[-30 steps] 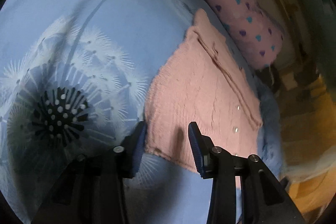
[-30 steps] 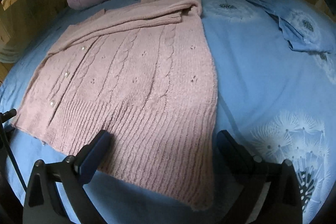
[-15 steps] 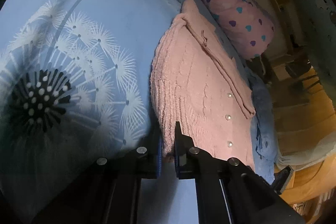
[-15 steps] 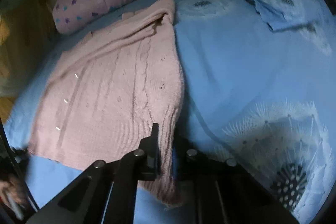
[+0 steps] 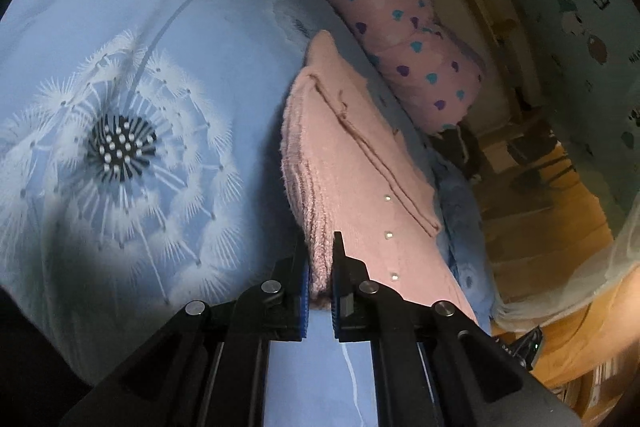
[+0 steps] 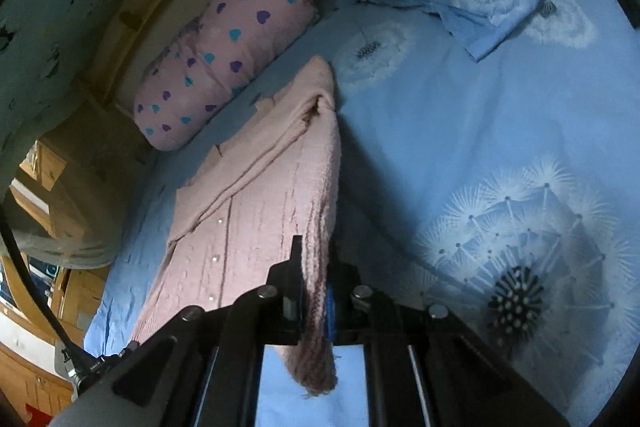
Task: Fold small clothes
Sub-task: 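Lift the hem with both grippers and fold it toward the collar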
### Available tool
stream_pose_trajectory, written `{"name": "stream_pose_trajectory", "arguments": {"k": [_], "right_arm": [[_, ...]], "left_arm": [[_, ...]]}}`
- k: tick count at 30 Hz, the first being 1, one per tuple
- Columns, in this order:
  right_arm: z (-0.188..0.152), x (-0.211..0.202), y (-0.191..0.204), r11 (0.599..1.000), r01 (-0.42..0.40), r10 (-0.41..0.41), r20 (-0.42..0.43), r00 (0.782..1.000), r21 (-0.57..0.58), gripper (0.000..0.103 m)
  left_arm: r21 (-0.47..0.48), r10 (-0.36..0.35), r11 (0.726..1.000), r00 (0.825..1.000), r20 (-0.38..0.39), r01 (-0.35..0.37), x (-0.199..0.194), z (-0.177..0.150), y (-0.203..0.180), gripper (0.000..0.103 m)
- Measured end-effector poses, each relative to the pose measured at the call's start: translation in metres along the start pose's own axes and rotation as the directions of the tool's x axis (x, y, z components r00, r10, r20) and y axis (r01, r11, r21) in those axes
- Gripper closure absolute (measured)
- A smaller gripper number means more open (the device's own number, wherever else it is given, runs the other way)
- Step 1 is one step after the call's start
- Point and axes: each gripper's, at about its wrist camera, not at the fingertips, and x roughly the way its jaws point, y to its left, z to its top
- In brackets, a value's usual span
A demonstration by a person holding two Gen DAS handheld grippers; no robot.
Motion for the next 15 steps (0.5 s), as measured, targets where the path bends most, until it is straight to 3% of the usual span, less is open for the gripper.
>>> {"name": "stream_pose_trajectory", "arguments": {"k": [10, 15], "right_arm": [[-0.016, -0.03, 0.01, 0.997, -0.016, 0.016, -0.004, 1.0, -0.075, 0.096], [-0.031, -0.052, 0.017, 0.992, -0.047, 0.048, 0.009, 0.999, -0.115, 0.095]], "left_arm": [[0.122, -0.004, 0.993, 0.999, -0.041, 0.009, -0.015, -0.037, -0.025, 0.103], [0.146, 0.017, 0.989, 1.0, -0.011, -0.015, -0.025, -0.043, -0.027, 0.103]]}}
